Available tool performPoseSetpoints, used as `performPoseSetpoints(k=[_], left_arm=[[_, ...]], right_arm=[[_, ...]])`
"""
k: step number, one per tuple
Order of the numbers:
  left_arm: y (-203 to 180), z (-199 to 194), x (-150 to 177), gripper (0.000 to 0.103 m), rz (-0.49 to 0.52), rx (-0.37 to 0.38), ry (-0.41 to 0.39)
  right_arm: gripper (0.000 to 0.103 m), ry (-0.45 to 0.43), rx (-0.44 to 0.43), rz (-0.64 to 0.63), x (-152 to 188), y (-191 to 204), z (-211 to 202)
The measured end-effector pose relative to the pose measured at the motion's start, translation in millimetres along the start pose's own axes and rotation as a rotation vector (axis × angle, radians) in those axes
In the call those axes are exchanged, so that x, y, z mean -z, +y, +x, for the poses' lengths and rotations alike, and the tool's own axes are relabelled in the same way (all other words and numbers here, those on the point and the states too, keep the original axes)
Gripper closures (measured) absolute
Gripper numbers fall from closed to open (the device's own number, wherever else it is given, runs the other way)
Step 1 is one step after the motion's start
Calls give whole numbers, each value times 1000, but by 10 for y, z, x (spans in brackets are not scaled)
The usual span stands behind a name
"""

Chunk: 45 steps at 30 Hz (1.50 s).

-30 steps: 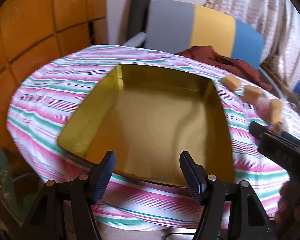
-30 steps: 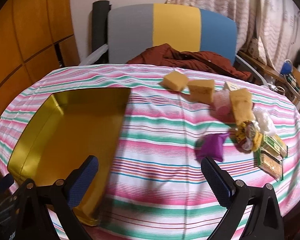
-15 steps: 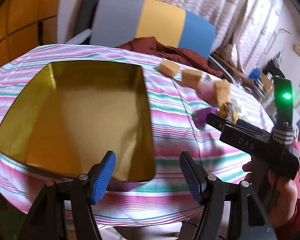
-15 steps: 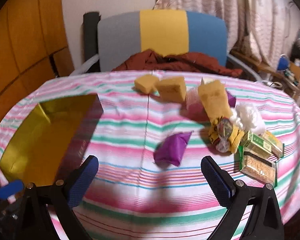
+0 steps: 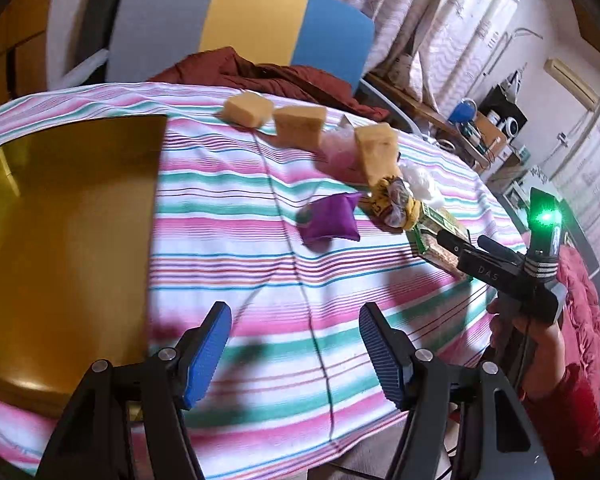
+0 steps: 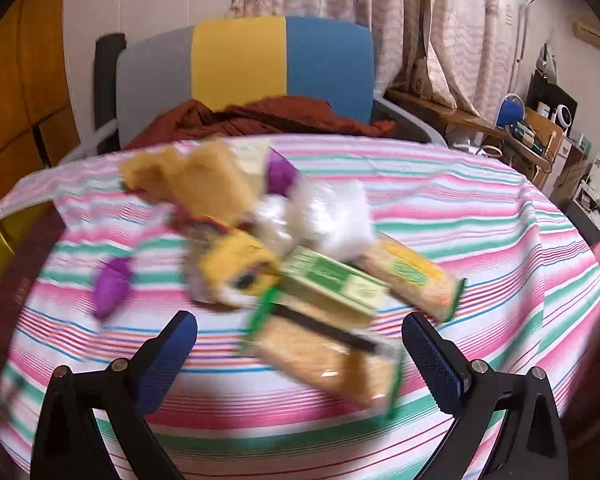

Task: Organize objects
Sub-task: 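Move both tools from the gold tray toward the scattered items, then grasp the purple packet with the left tool while the right tool grasps the cracker packet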

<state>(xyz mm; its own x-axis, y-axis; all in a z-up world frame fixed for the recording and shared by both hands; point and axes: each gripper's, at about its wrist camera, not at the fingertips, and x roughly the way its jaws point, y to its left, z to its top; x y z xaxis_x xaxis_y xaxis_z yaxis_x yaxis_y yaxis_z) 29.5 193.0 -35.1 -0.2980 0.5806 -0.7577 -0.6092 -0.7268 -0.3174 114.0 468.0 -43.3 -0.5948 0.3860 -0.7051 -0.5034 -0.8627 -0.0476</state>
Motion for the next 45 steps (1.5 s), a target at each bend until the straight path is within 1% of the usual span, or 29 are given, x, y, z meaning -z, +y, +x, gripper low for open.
performPoseSetpoints(k=[3,6,7,8,9,10,12,14,19,21,24,27,29,31,33,35,37,39,40,42,43,45], left_arm=[[-87,133,-54,35,35,-25,18],[-144,254,-102,35,52,-29,34],[-164,292,-118,35,56,-32,39],[-179,325,-133,35,60,-30,42],[-191,350,-146,35,64,-32,43],[-211,392,-163,35,71,-42,45],[-228,451,-188,35,77,-46,49],[-248,530,-222,35,81,-54,57],[-259,689,-300,35,84,-68,70],[-274,730,-339,35,81,-70,67],[-322,774,-423,35,90,-72,58],[-390,816,-498,35,117,-73,42],[-432,852,-548,35,131,-79,35],[-456,887,-591,35,133,-78,26],[-468,942,-627,35,130,-54,23],[-476,994,-646,35,129,-29,22],[-489,1074,-666,35,133,-12,22],[-488,1148,-672,38,147,-11,27],[-479,1204,-672,46,152,-22,36],[-451,1284,-655,55,151,-23,57],[-428,1336,-632,56,148,-21,71],[-415,1341,-595,55,149,-5,57]], right_arm=[[0,31,-63,14,41,-299,132],[1,72,-102,2,83,-409,293],[2,70,-119,-7,101,-427,301],[4,68,-159,-10,116,-434,299],[9,74,-179,-10,139,-417,269],[10,78,-176,-13,166,-384,250],[17,82,-183,-22,210,-309,210],[17,78,-213,-14,252,-255,161],[17,77,-350,-2,299,-128,10],[17,63,-353,-13,285,-85,-7],[17,52,-331,-24,236,-90,47],[17,72,-366,-23,181,-72,167],[18,94,-364,-47,195,-3,230],[26,90,-336,-75,230,63,242],[38,67,-306,-93,248,110,232],[49,57,-316,-57,265,103,233],[49,47,-312,-24,296,85,236],[49,39,-302,-23,309,106,232],[49,37,-297,-31,315,124,231],[49,32,-275,-61,334,174,228],[49,28,-268,-67,339,192,227],[49,20,-261,-63,364,199,217]])
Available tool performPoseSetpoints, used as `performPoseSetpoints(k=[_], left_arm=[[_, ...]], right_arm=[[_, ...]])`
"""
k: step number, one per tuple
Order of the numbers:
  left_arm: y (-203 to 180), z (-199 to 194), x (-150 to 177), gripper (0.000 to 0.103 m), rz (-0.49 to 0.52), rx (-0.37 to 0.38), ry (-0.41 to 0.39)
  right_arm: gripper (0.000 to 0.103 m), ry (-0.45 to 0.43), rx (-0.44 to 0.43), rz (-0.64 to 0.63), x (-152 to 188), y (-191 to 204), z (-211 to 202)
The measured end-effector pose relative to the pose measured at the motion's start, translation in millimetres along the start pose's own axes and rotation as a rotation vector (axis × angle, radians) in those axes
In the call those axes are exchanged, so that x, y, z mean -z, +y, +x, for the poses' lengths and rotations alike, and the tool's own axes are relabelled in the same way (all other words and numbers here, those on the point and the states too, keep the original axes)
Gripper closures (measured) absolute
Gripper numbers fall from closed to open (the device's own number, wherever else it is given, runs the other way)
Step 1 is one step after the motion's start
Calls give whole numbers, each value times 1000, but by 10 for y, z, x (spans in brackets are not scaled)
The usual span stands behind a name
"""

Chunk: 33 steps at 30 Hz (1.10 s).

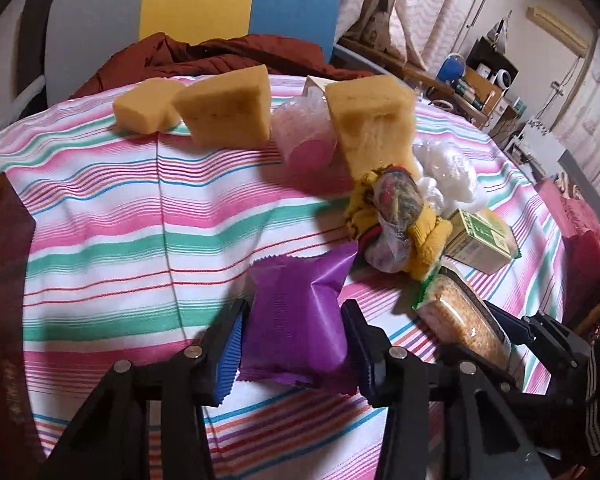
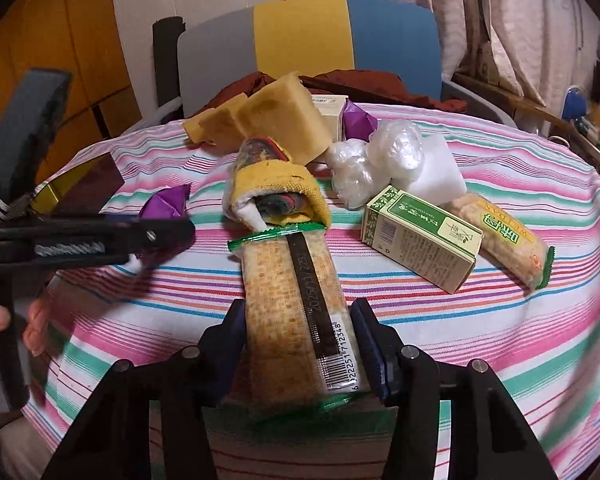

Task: Organize objects
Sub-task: 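Grasp the purple packet with the left tool while the right tool grasps the cracker packet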

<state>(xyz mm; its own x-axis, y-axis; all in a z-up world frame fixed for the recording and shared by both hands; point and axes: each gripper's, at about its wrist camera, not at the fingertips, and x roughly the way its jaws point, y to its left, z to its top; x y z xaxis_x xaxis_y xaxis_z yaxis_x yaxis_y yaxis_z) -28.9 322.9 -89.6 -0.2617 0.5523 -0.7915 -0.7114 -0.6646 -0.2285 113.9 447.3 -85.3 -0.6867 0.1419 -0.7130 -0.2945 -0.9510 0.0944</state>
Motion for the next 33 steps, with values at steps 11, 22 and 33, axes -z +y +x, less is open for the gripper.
performPoseSetpoints(k=[11,22,33], left_arm=[[79,-49,156,54,-5,52,-55],[35,-322,441,56,59,57,-53],[148,-799,661,56,-21,134,-89]], right_arm=[[55,6,17,52,39,33,-47],[57,64,-8,76,136,182,-206],[57,109,-106,127,137,384,-259]])
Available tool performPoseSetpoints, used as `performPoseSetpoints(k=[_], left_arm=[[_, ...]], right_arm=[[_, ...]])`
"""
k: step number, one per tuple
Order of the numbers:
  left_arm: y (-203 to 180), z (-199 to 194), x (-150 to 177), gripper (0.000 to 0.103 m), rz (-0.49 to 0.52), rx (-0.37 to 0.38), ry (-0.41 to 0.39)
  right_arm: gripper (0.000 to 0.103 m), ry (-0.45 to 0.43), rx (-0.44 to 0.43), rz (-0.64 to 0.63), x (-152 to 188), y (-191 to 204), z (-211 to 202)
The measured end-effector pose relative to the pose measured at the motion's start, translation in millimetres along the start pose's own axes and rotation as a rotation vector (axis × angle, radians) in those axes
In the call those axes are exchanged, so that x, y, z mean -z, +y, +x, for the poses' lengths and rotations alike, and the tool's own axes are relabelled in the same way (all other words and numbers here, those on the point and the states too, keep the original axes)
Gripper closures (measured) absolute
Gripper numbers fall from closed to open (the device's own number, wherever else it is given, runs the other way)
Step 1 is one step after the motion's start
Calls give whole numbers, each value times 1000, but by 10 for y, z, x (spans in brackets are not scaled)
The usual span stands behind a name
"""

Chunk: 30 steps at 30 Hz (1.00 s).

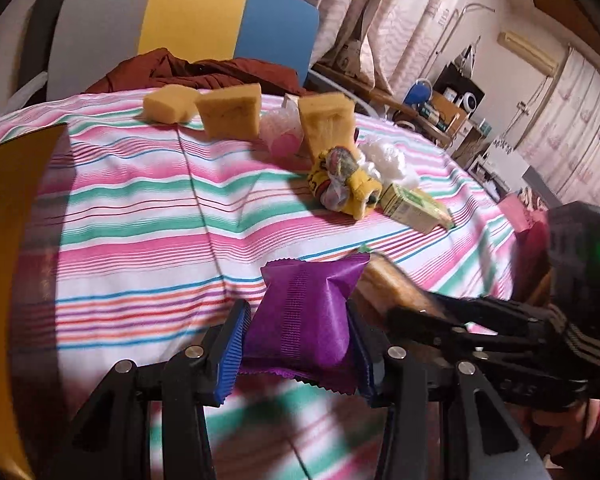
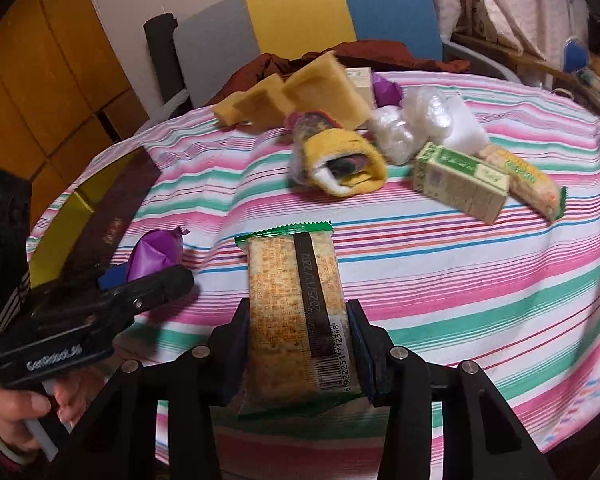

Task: Organize objects
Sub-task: 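Grasp the purple packet with the left tool while the right tool grasps the cracker packet, then carry both packets over the gold tray and open both tools to drop them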

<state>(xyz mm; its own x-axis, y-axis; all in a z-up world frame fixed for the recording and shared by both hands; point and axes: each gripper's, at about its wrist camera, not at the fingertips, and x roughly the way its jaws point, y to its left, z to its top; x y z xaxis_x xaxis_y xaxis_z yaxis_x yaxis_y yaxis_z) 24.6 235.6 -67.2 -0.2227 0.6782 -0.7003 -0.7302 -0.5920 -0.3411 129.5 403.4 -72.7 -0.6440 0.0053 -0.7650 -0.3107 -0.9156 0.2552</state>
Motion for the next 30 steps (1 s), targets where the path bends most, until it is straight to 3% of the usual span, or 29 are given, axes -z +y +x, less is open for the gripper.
performPoseSetpoints(k=[7,12,20,23,30], left_arm=[[100,-486,-2,56,-42,30,-82],[308,-836,39,56,-76,-8,-130],[899,-1328,164,56,-136,-194,-200],[1189,-1460,228,56,-205,-259,-214],[1728,-1577,360,56,-339,-371,-191]], right_arm=[[57,7,-71,14,-19,262,-45],[57,-5,-120,-45,-32,606,-113],[57,-39,-232,-122,-190,1279,-131],[57,-47,-278,-162,-261,1600,-90],[57,25,-354,-240,-287,2368,187]])
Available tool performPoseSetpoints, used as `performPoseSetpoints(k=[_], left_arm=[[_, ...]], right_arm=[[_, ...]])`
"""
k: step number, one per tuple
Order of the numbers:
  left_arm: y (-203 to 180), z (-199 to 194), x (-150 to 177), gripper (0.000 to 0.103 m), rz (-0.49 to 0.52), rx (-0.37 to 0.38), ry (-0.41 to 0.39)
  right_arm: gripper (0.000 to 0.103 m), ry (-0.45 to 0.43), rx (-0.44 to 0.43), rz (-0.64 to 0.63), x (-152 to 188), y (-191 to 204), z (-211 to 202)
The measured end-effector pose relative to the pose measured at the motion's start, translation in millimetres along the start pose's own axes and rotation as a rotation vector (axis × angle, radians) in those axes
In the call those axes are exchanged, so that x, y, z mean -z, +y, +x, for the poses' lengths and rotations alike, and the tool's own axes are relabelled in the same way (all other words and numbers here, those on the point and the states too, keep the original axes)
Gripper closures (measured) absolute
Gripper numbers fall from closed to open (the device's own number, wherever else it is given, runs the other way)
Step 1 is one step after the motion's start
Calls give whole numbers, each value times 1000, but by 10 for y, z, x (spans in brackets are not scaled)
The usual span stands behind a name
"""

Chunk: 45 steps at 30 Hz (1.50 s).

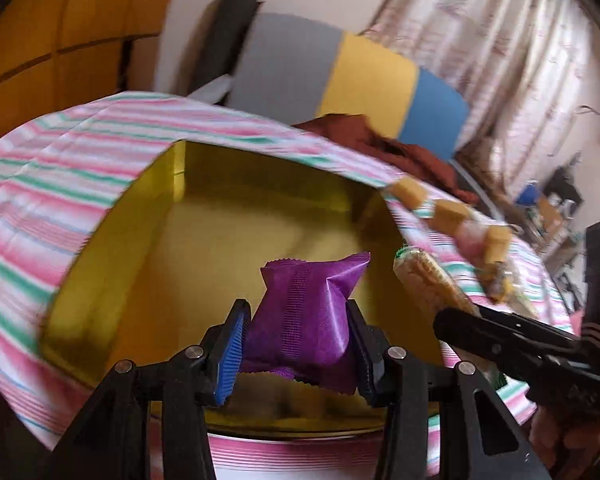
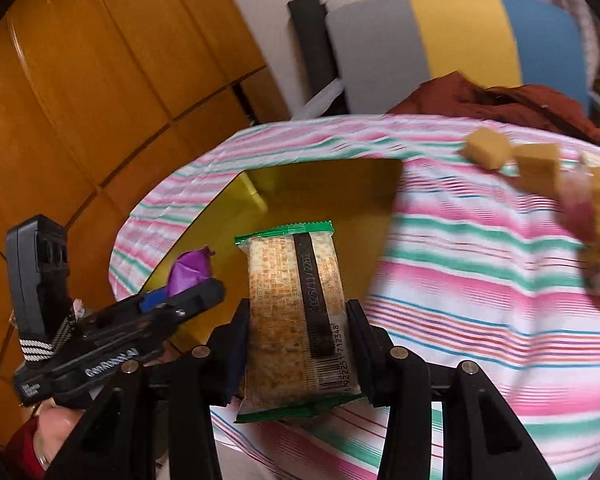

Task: Organize objects
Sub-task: 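Carry both packets over the gold tray and open both tools to drop them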

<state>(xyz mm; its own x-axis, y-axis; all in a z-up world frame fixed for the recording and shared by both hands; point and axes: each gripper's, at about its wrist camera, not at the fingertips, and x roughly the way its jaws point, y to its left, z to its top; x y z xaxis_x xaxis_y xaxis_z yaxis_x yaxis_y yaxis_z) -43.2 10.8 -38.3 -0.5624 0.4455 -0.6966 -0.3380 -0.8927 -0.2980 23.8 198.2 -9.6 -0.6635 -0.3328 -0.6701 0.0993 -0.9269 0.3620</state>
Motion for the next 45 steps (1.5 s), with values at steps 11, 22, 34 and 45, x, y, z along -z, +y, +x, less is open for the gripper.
performPoseSetpoints(k=[11,22,34,45], left_arm=[[432,52,1,56,-64,-139,10],[481,110,-20,50,-107,-184,20],[310,4,-2,44,-140,-151,-20],[-171,-70,62,44,-18,-61,-42]], right_arm=[[57,116,11,-15,22,404,759],[35,43,-53,15,53,401,534],[25,-78,-1,48,45,164,61],[24,-104,54,81,60,-47,-104]])
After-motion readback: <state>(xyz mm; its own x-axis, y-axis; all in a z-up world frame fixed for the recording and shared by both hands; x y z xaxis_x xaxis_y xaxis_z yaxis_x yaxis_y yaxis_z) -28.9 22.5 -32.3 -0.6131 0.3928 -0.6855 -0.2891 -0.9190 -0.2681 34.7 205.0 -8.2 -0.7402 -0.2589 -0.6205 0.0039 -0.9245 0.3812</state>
